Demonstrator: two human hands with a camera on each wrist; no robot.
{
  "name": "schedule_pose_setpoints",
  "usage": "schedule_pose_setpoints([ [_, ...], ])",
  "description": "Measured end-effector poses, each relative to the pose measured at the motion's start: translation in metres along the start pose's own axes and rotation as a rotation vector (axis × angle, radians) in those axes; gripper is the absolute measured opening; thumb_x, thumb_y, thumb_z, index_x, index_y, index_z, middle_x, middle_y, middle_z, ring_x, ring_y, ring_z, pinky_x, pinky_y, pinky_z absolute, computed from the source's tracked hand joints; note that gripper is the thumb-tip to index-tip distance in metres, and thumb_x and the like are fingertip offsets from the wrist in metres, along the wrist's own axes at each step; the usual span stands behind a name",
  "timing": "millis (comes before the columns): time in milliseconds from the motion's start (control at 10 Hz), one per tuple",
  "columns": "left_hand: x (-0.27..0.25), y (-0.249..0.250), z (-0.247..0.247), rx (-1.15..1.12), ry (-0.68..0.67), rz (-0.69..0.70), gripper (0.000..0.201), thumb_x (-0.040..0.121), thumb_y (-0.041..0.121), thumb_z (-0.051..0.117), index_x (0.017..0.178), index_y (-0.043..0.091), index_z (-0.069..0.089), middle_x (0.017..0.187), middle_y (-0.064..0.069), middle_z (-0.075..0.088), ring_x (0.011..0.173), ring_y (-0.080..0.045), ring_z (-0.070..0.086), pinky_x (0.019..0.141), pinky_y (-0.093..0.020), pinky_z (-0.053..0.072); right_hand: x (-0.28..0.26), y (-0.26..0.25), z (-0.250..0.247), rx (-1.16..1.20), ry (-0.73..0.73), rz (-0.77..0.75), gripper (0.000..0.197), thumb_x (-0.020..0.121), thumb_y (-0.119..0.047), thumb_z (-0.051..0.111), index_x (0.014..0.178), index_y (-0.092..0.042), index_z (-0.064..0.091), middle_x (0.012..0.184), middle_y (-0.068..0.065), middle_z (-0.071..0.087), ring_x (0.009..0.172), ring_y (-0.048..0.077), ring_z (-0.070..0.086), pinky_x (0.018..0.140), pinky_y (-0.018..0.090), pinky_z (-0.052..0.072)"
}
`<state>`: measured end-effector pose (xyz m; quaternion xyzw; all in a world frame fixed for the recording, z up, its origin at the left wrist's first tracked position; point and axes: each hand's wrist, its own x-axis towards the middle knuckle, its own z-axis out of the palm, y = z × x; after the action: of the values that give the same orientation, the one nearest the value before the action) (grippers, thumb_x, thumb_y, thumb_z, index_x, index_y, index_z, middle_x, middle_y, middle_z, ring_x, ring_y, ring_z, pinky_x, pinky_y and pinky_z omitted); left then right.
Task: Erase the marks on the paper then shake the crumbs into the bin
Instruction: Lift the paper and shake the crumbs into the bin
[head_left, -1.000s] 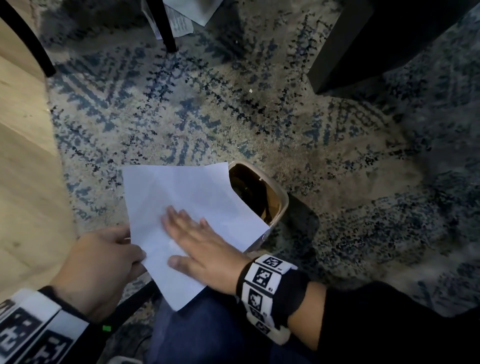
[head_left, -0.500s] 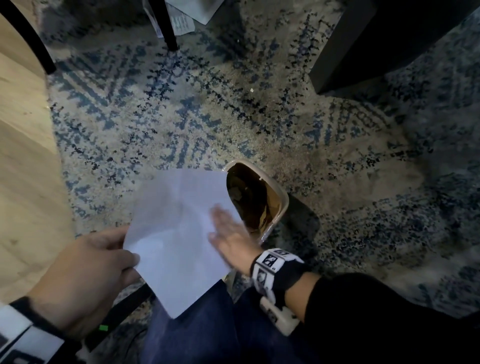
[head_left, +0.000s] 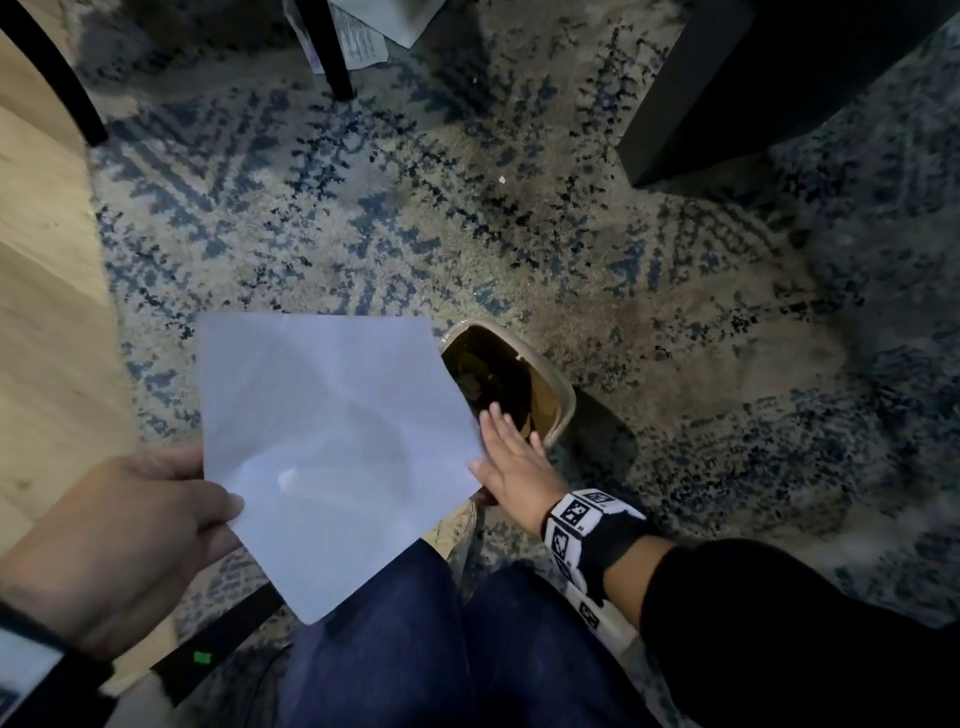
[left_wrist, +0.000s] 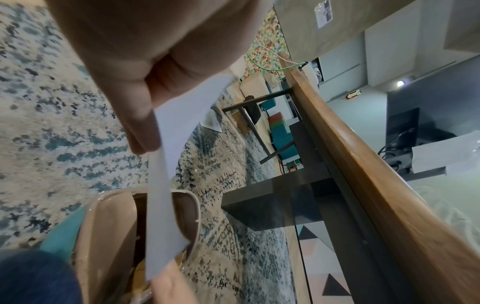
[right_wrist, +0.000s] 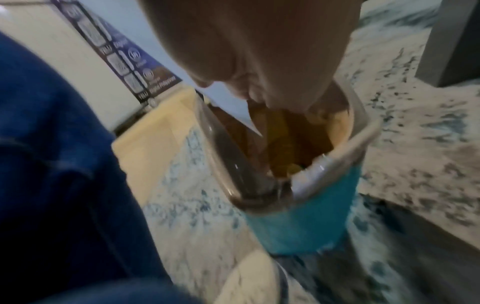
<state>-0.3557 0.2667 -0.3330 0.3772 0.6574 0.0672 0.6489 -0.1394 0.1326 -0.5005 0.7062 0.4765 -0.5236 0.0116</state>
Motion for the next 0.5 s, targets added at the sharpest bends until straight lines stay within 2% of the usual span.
schedule_pose_setpoints([
  [100, 0.004, -0.001, 0.007, 0.03, 0.073, -0.047, 0.035, 0.076, -0.021, 0.034, 0.07, 0.006, 0.056, 0.066, -0.005, 0.069, 0.062, -0.026, 0.065, 0.038, -0.023, 0.052, -0.008, -0.039, -0.009, 0.102, 0.002, -0.214, 0.062, 0.104, -0.037, 0.025, 0.15, -0.021, -0.013, 0.151, -0.011, -0.027, 0.14, 0.003, -0.022, 0.118, 0.034, -0.011],
  [200, 0.014, -0.005, 0.009, 0.103, 0.127, -0.13, 0.023, 0.078, -0.016, 0.037, 0.071, 0.0, 0.051, 0.081, -0.015, 0.06, 0.073, -0.033, 0.06, 0.052, -0.037, 0.058, -0.019, -0.085, -0.003, 0.117, -0.071, -0.47, 0.062, 0.104, -0.036, 0.029, 0.148, -0.025, -0.013, 0.157, -0.007, -0.021, 0.141, 0.002, -0.02, 0.114, 0.025, -0.014],
  [300, 0.014, -0.002, 0.009, 0.172, 0.187, -0.166, 0.016, 0.082, -0.007, 0.043, 0.071, 0.003, 0.05, 0.082, -0.02, 0.058, 0.073, -0.035, 0.058, 0.071, -0.04, 0.052, -0.007, -0.077, 0.001, 0.074, -0.092, -0.409, 0.061, 0.104, -0.035, 0.03, 0.151, -0.021, -0.007, 0.159, -0.004, -0.015, 0.145, 0.008, -0.013, 0.114, 0.029, -0.013],
  [400, 0.017, -0.003, 0.003, 0.372, 0.223, -0.171, 0.016, 0.079, -0.007, 0.049, 0.068, 0.005, 0.05, 0.082, -0.021, 0.052, 0.071, -0.035, 0.05, 0.074, -0.047, 0.048, 0.007, -0.037, -0.01, 0.076, -0.044, 0.007, 0.062, 0.103, -0.043, 0.021, 0.152, -0.019, -0.007, 0.157, -0.004, -0.018, 0.144, 0.01, -0.015, 0.113, 0.034, -0.013],
  [500, 0.014, -0.001, 0.004, 0.424, 0.256, -0.148, 0.014, 0.076, -0.009, 0.05, 0.07, 0.003, 0.052, 0.077, -0.02, 0.053, 0.076, -0.035, 0.05, 0.082, -0.055, 0.046, -0.001, -0.044, -0.02, 0.101, 0.037, -0.103, 0.062, 0.103, -0.043, 0.022, 0.151, -0.02, -0.01, 0.158, -0.003, -0.019, 0.142, 0.007, -0.019, 0.117, 0.035, -0.012],
])
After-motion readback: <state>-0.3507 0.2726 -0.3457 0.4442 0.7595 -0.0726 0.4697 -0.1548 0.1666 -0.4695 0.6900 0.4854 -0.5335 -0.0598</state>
